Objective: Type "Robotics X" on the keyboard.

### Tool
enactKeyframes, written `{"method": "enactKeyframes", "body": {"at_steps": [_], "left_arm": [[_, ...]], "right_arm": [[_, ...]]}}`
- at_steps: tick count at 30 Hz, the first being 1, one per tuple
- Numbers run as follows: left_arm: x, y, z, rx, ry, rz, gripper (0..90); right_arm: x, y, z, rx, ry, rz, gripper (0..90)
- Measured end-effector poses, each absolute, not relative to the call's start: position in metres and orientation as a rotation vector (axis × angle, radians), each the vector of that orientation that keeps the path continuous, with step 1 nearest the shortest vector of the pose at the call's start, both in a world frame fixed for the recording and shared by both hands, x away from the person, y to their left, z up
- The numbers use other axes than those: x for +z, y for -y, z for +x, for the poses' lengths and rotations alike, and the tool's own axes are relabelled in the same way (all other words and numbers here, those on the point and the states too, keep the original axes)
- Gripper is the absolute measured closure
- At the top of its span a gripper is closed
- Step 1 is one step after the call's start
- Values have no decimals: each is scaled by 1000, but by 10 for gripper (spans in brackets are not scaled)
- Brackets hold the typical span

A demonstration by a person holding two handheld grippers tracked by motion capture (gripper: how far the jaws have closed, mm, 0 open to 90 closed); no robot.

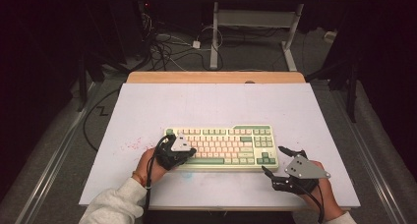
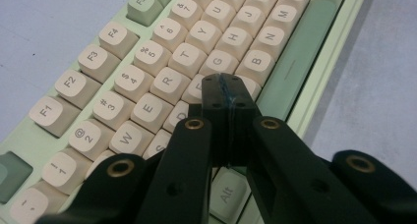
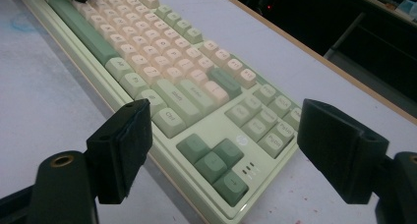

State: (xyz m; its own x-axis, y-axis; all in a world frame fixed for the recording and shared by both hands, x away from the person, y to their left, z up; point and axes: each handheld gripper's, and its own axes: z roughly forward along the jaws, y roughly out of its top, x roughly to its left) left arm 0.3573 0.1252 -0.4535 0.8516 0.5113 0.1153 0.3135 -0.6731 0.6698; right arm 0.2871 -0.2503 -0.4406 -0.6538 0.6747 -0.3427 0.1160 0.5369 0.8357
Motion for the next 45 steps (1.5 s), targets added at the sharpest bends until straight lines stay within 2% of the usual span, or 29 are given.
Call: {"method": "enactKeyframes", "body": {"at_steps": [45], "left_arm": [[-451, -126, 353, 472, -579, 2375, 875]], "right_arm": [[-446, 245, 287, 1045, -2155, 608, 228]]}}
